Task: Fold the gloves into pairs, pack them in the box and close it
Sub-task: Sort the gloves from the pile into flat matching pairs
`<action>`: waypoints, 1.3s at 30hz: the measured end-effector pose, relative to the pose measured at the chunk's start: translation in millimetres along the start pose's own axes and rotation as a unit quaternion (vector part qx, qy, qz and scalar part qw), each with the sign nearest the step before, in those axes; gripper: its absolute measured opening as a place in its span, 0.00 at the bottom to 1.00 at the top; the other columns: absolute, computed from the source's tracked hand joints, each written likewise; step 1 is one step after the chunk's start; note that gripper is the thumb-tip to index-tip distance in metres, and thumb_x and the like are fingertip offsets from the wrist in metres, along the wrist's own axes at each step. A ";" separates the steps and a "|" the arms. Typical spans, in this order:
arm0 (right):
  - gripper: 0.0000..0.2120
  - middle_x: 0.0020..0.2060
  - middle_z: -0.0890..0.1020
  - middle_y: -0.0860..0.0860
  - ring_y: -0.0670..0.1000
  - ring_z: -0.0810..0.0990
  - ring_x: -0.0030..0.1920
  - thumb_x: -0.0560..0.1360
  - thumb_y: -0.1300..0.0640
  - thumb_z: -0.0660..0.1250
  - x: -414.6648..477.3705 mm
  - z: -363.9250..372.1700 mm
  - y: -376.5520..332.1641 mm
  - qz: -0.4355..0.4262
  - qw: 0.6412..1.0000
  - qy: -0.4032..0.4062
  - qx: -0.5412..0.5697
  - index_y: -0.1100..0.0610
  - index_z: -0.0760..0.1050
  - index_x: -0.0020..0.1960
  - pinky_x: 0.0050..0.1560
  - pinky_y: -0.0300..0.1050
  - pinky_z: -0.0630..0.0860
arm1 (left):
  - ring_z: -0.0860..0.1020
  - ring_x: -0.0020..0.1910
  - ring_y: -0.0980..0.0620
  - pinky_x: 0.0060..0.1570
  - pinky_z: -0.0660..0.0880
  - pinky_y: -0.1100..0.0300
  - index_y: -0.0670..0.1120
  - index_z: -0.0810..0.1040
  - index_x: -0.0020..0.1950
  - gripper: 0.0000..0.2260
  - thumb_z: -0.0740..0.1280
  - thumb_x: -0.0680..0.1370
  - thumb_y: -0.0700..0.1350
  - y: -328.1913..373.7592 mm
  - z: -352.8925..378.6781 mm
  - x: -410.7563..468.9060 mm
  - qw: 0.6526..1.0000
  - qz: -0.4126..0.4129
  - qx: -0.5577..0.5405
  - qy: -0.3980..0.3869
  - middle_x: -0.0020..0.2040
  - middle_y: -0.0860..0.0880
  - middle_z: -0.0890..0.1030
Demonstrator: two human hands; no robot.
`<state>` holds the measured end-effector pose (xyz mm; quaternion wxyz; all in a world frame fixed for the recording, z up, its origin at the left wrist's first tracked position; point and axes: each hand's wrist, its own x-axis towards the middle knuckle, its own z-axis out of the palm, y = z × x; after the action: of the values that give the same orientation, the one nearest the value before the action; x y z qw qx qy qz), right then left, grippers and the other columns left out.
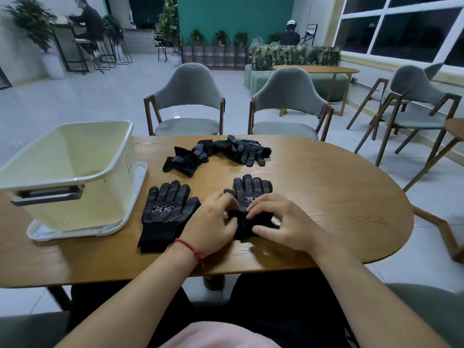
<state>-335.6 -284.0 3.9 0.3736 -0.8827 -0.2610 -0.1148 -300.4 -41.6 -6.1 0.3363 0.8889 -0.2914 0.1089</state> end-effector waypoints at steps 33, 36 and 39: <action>0.17 0.56 0.86 0.39 0.46 0.81 0.59 0.72 0.65 0.71 2.4 26.7 4.1 0.050 0.988 0.100 -0.102 0.47 0.88 0.54 0.64 0.47 0.77 | 0.77 0.58 0.56 0.61 0.77 0.50 0.60 0.80 0.59 0.15 0.68 0.74 0.60 -3.5 8.4 5.5 1.000 -0.019 0.022 0.000 0.57 0.61 0.76; 0.19 0.56 0.87 0.40 0.46 0.81 0.60 0.71 0.64 0.65 2.6 28.1 3.8 0.042 0.985 0.114 -0.120 0.48 0.89 0.53 0.65 0.45 0.77 | 0.78 0.59 0.56 0.62 0.76 0.49 0.60 0.80 0.59 0.16 0.66 0.74 0.61 -3.5 7.6 5.7 1.000 -0.017 0.020 -0.003 0.57 0.61 0.77; 0.20 0.58 0.87 0.42 0.46 0.82 0.61 0.72 0.62 0.63 3.7 30.3 3.7 0.052 0.984 0.108 -0.132 0.48 0.89 0.54 0.65 0.46 0.78 | 0.77 0.59 0.57 0.62 0.76 0.50 0.60 0.81 0.59 0.16 0.65 0.75 0.62 -3.7 8.2 5.7 1.000 -0.016 0.021 -0.005 0.57 0.61 0.77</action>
<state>-330.2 -262.9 -17.8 0.2855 -0.9188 -0.1557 -0.2236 -293.7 -47.3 -12.0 0.3174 0.9010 -0.2764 0.1049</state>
